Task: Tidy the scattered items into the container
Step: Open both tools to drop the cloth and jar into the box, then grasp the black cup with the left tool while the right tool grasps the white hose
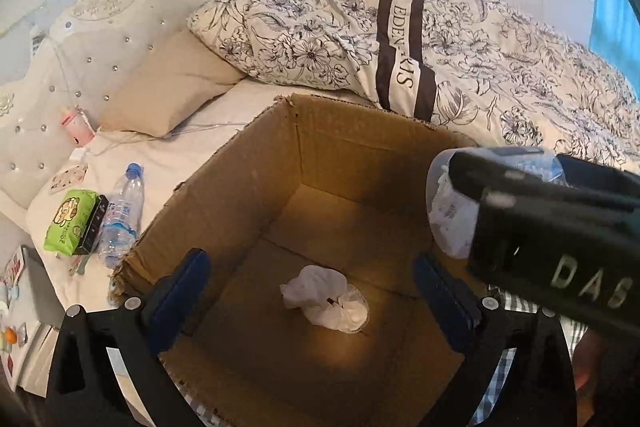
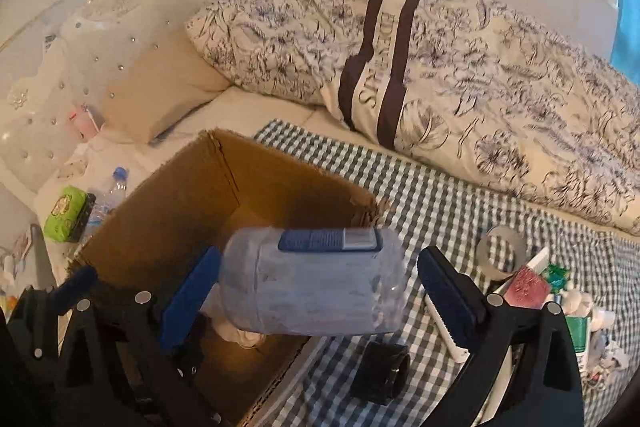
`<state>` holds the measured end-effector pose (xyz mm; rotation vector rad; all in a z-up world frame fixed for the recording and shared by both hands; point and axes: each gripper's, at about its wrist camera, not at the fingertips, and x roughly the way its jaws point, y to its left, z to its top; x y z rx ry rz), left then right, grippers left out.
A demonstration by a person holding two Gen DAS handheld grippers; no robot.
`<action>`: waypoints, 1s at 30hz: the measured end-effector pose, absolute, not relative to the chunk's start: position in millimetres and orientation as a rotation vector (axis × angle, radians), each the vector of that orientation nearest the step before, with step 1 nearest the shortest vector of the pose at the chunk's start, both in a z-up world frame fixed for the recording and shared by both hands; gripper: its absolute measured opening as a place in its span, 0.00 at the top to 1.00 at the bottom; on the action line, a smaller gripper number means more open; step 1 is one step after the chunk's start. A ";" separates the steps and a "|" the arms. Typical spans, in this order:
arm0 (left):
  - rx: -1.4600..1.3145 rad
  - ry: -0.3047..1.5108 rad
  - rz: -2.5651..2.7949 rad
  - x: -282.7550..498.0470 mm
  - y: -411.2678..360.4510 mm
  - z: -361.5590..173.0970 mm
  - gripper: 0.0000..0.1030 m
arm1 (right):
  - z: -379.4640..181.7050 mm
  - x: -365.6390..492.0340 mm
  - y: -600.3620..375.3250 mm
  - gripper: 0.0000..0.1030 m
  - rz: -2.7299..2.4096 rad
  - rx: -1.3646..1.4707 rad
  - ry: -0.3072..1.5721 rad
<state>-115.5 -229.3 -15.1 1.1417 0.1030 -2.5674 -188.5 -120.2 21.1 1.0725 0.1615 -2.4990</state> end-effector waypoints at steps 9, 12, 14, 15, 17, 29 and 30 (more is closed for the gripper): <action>1.126 0.144 -2.517 -94.4 -239.7 -9.5 0.00 | 28.6 -181.6 -135.2 0.02 -2.359 1.061 0.036; 1.122 0.137 -2.519 -91.6 -239.7 -7.1 0.00 | 39.6 -171.6 -119.1 0.02 -2.385 1.033 0.015; 1.114 0.136 -2.533 -89.8 -236.3 -2.5 0.00 | 48.8 -163.6 -102.0 0.02 -2.414 1.008 0.004; 1.110 0.129 -2.543 -89.0 -232.6 0.7 0.00 | 54.2 -157.8 -91.1 0.02 -2.436 0.993 0.007; 1.098 0.101 -2.565 -87.2 -221.3 9.5 0.00 | 65.7 -149.3 -67.3 0.02 -2.482 0.967 0.020; 0.997 0.050 -2.765 -49.0 -109.0 45.6 0.00 | 73.8 -52.3 112.9 0.01 -2.782 0.955 0.197; 1.013 0.061 -2.776 -46.6 -100.7 39.5 0.00 | 63.4 -45.3 127.0 0.01 -2.790 0.981 0.198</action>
